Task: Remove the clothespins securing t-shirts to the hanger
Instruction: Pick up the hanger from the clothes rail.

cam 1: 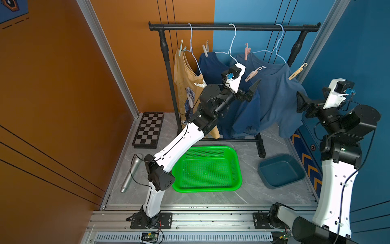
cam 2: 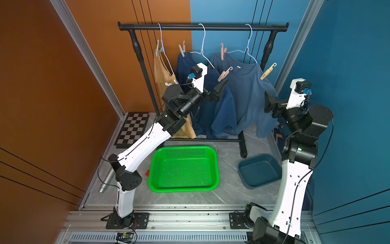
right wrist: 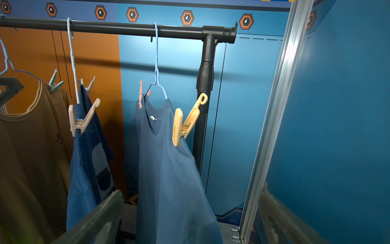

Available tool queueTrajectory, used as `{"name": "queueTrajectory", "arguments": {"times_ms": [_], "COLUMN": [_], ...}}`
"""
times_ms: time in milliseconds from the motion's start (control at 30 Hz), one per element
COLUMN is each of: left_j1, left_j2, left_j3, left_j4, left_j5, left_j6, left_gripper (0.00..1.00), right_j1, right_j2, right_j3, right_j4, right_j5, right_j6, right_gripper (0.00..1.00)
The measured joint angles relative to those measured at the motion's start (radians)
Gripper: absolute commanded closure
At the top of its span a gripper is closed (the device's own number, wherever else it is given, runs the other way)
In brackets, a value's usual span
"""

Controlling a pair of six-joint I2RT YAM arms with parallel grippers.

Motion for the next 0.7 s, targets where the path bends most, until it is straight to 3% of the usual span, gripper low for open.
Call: {"name": "queueTrajectory", "arguments": {"times_ms": [233, 467, 700], "left_j1": [0.021, 0.042, 0.046], "left_j2": [0.115, 0.154, 0.156], "left_j3": [0.187, 0.220, 0.221], "left_j4": [-0.031, -0.038, -0.040], "left_j5": [0.018, 0.018, 0.018], "left_j6": [-0.049, -0.070, -0.091], "left_gripper": [0.02, 0.02, 0.02], "right_j1": [-0.044, -0.040, 0.004], "right_j2": [0.082, 0.183, 0.269], "right_j3": [0.058, 0.135, 0.181], "right_j4": [0.001, 0.003, -0.015], "right_j5": [-0.092, -0.150, -0.163], "right_j6": [0.011, 0.026, 0.030], "right_gripper": [0.00, 0.01, 0.16]}}
